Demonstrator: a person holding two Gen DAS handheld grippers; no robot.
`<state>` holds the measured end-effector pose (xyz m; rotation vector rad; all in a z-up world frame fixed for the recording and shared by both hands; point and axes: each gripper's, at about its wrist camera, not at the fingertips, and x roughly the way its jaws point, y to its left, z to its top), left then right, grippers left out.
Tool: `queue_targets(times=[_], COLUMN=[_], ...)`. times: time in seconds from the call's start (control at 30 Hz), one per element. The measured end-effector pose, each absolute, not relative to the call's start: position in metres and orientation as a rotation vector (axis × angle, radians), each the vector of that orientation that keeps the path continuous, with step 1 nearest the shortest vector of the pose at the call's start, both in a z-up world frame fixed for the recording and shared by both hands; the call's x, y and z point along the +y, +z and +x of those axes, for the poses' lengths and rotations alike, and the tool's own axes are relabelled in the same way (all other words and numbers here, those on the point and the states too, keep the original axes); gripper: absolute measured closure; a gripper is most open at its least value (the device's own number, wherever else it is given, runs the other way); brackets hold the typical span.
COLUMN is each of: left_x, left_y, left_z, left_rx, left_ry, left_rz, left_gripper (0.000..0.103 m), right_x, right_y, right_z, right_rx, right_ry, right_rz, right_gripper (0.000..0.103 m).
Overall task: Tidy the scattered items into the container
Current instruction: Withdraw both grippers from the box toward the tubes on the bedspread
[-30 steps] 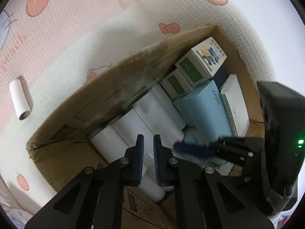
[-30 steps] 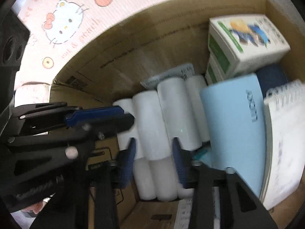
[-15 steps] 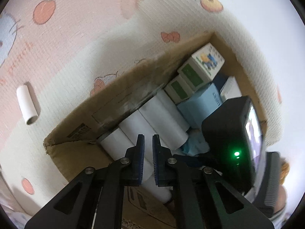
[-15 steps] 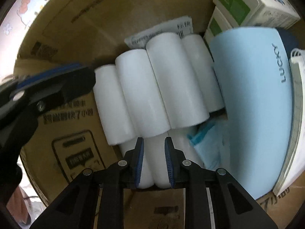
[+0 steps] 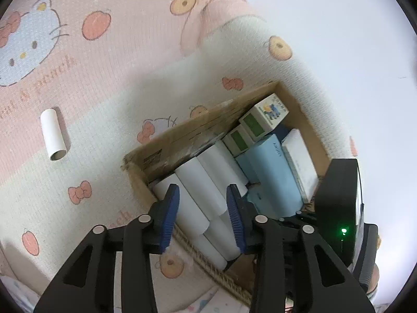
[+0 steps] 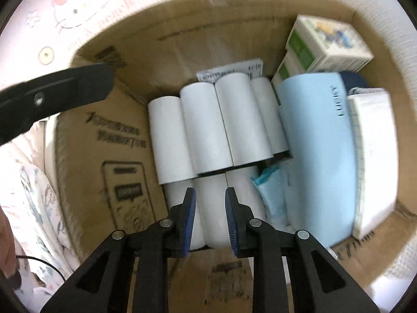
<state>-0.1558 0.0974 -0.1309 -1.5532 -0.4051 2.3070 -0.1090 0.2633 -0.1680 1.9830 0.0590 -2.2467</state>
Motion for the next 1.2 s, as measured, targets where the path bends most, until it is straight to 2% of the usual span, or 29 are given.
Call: queue_targets(times=[0.37, 0.53, 0.77, 1.07, 1.2], left_x=[0.067, 0.05, -0.008, -0.103, -0.152], left_y=[-0.116, -0.133, -0.183, -0.209, -0.225], left_z=[-0.1, -0.072, -0.055, -0.024, -0.002], left_rx=[-0.485, -0.478, -0.53, -0.666, -0.821], left_ry=[2.35, 2.363, 2.357, 2.486, 2.574], left_rz=[-1.382, -1.373, -1.547, -1.527, -1.442], left_gripper=[0.049, 0.049, 0.049, 0.049, 0.049], right_x=[0.236, 0.232, 0.216, 0.15, 0.117], right_y=[-0.124, -0.109, -0.086, -0.065, -0.071], right_z=[-0.094, -0.082, -0.058, -0.046, -0.045], right_rx=[0.161, 0.188, 0.171, 0.43, 0.58], right_ry=[-2.498, -2.59, -2.609, -2.629, -2.617], right_rz=[1.869, 1.832, 1.712, 1.484, 1.41], right_gripper=[0.083, 0.083, 0.083, 0.083, 0.083])
